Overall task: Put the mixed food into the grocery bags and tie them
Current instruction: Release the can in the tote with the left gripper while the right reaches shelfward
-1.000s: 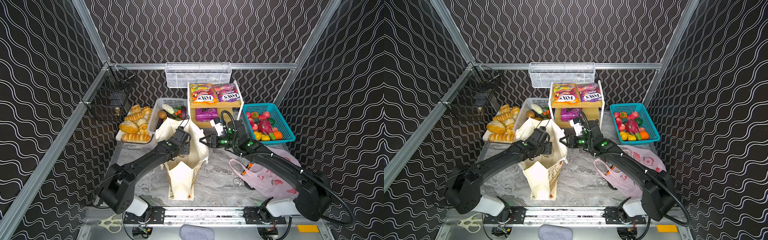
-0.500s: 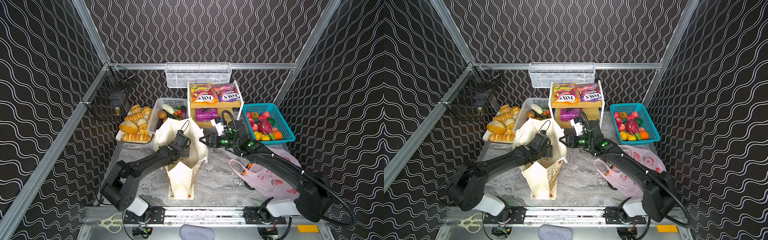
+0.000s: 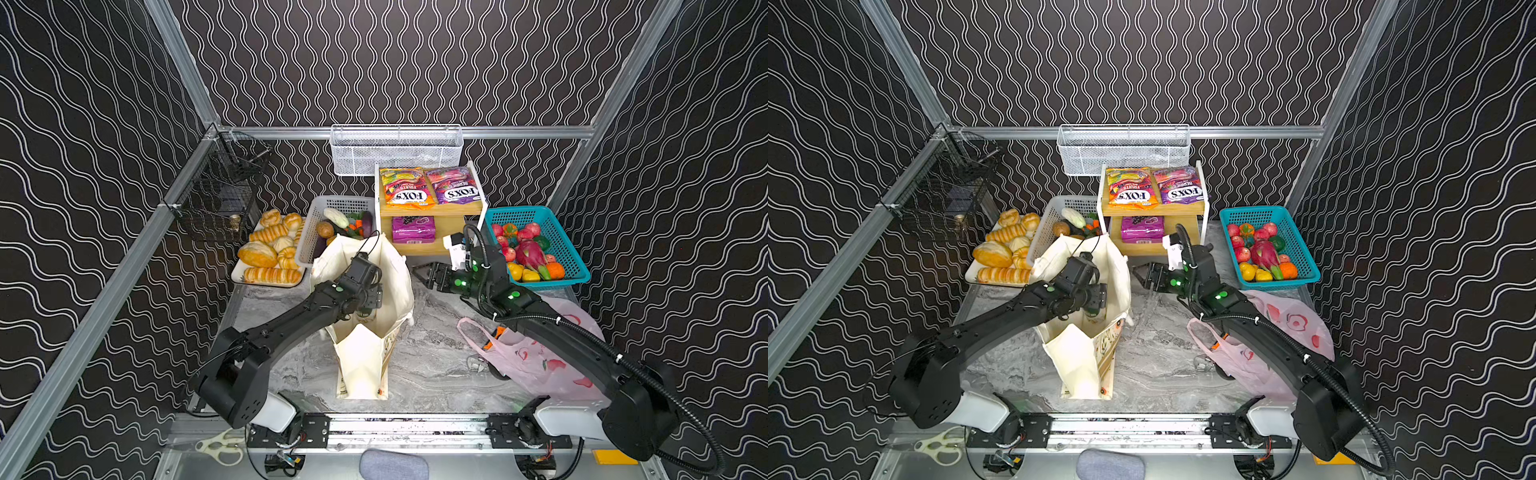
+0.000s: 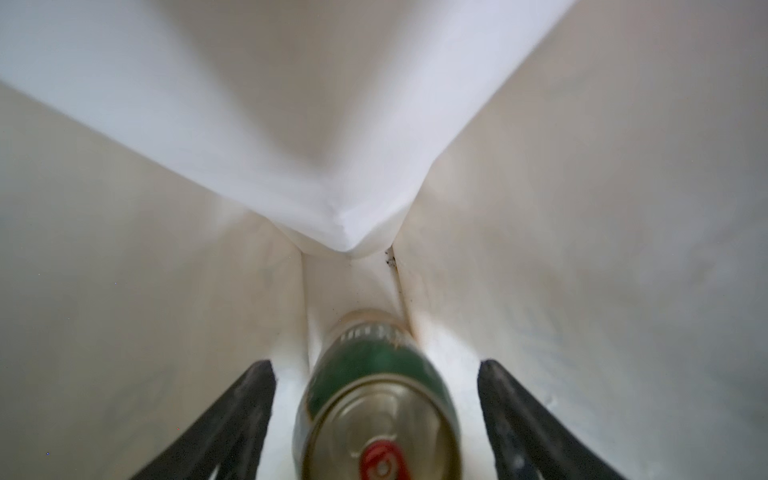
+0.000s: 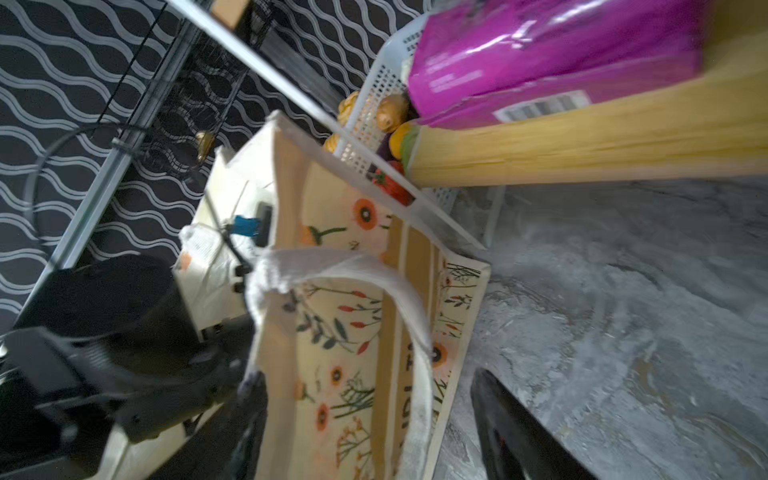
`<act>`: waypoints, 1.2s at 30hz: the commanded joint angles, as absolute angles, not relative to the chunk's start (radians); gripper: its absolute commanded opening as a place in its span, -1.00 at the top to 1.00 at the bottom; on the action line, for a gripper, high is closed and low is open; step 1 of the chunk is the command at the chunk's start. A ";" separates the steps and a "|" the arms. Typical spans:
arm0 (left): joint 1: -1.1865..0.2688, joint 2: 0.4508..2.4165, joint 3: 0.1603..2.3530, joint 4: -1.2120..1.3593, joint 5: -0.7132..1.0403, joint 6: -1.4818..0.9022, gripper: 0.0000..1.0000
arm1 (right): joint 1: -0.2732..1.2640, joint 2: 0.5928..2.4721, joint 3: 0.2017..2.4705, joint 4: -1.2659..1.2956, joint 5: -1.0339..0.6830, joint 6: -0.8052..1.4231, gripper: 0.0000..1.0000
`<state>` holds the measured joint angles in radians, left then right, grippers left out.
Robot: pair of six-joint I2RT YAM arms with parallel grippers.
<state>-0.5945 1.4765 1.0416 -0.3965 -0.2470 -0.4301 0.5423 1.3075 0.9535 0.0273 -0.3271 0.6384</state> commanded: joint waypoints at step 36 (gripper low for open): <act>-0.592 1.030 1.245 -0.615 -0.270 -0.327 -0.84 | 0.405 1.763 1.053 0.721 -0.077 1.261 -0.30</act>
